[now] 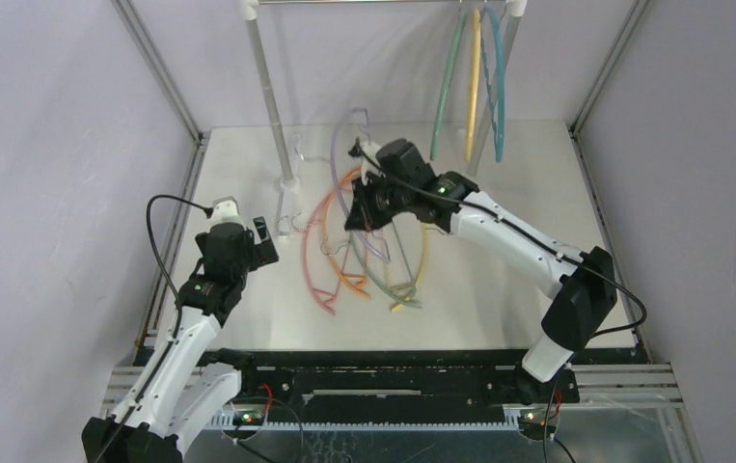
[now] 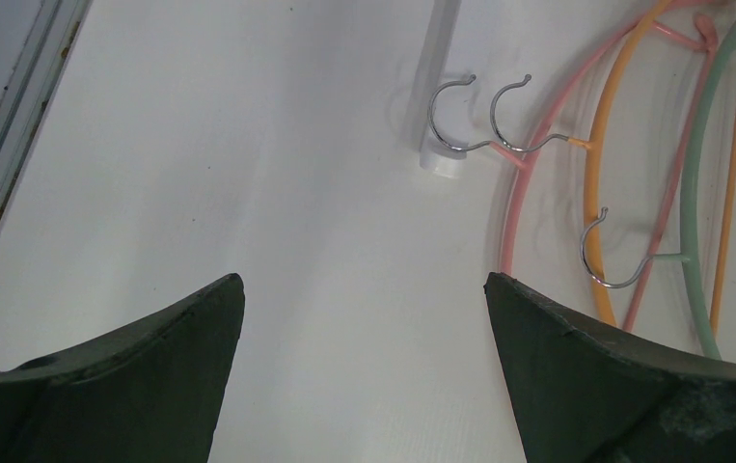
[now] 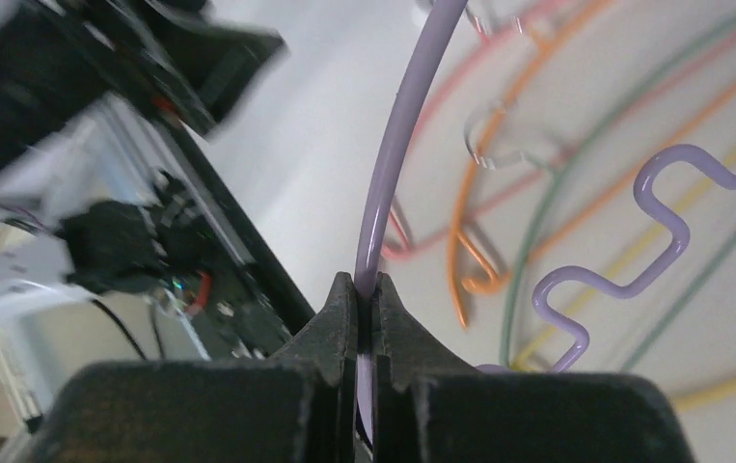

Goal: Organize the hangers

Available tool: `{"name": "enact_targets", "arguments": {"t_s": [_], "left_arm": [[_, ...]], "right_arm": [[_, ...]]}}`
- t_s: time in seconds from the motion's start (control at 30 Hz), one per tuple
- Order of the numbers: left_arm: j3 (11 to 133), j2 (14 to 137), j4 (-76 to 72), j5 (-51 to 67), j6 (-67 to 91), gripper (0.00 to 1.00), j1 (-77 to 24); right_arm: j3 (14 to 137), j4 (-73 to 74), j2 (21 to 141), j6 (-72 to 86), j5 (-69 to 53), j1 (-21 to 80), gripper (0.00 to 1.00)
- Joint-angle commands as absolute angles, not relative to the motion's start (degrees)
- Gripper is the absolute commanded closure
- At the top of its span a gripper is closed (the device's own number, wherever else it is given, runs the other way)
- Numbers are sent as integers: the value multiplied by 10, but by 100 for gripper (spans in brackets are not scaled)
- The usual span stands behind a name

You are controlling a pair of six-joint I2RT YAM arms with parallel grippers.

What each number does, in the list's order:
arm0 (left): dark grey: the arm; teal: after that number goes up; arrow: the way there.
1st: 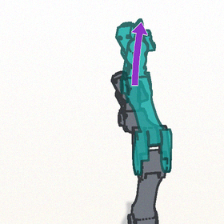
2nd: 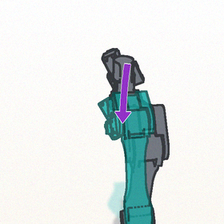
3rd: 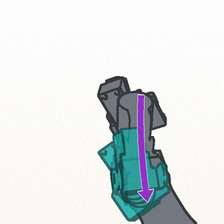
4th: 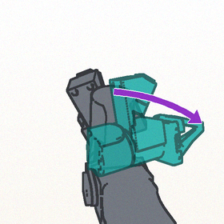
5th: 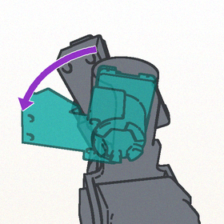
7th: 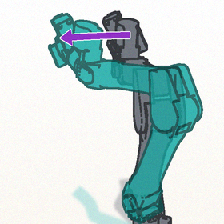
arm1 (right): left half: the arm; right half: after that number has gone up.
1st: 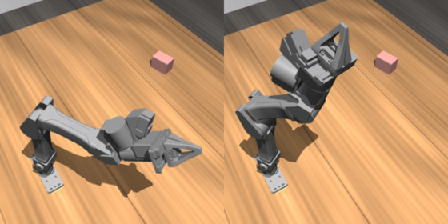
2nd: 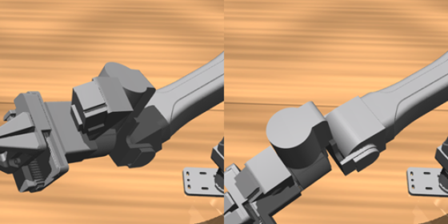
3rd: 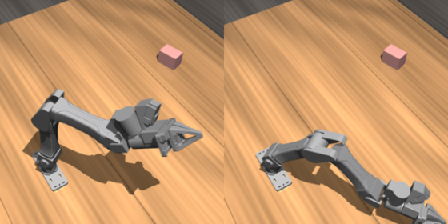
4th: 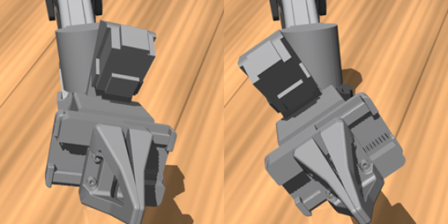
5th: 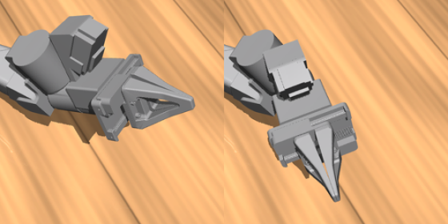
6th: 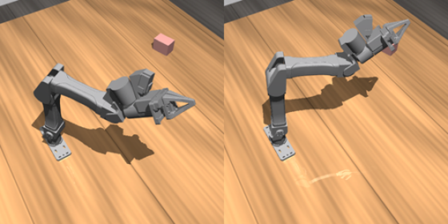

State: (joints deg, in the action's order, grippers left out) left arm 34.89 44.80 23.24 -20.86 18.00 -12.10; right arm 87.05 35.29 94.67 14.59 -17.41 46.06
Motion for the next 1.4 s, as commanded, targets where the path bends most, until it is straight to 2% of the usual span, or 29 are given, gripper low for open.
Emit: {"name": "enact_targets", "arguments": {"t_s": [0.0,0.27,0.57,0.9,1.2,1.37], "left_arm": [[338,435,210,-219,181,0,-118],[338,430,210,-215,178,0,-117],[337,425,212,-215,178,0,-118],[340,446,203,-207,177,0,-117],[339,445,204,-209,177,1,-117],[339,442,205,-214,177,0,-116]], "right_arm": [[963,293,939,202,-213,452,100],[1047,86,987,330,-196,402,100],[1132,-23,1039,370,-204,389,100],[1128,-34,1024,359,-194,379,100],[1104,-78,1033,498,-153,312,100],[1057,-71,1006,515,-133,300,100]]}}
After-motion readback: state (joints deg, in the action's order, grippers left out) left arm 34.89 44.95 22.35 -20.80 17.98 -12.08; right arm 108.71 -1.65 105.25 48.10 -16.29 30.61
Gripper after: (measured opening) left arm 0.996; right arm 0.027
